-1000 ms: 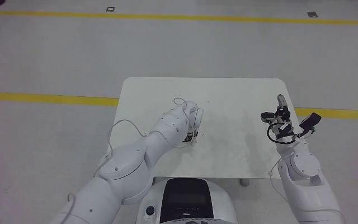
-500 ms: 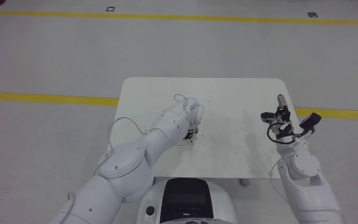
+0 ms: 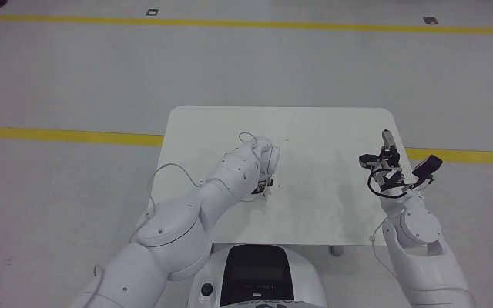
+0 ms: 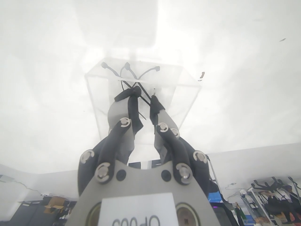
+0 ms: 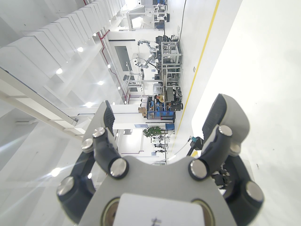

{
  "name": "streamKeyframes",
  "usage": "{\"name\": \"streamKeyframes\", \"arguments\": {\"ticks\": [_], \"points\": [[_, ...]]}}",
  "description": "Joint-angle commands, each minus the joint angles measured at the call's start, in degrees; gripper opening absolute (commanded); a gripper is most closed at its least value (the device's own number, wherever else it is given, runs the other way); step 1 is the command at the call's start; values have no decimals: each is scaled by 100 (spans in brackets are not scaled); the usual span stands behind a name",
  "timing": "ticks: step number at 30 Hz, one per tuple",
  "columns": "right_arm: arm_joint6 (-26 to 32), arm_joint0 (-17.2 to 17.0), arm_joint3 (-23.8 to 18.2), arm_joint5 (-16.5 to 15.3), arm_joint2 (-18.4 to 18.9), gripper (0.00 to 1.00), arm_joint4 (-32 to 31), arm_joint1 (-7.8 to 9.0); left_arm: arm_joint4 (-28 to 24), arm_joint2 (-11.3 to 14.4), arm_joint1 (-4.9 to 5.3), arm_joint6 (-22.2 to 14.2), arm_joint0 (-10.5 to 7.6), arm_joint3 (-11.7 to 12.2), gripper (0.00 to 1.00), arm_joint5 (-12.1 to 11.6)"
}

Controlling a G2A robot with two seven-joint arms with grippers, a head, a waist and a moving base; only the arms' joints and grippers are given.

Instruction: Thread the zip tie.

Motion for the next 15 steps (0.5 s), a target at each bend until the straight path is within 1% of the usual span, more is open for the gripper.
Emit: {"name": "streamKeyframes", "arguments": {"ticks": [1,6,11,13,15], "points": [[0,0,0,0,0,100,0,0,1,-2,2,4,2,6,28,0],[0,0,0,0,0,100,0,0,9,3,3,-17,7,1,25,-8],[0,0,0,0,0,100,0,0,41,22,1,-87,-3,-24,16,-26],[0,0,0,0,0,100,0,0,45,21,3,-121,-19,-29,15,-29],[0,0,0,0,0,100,0,0,46,18,8,-161,-41,-20,17,-33]]}}
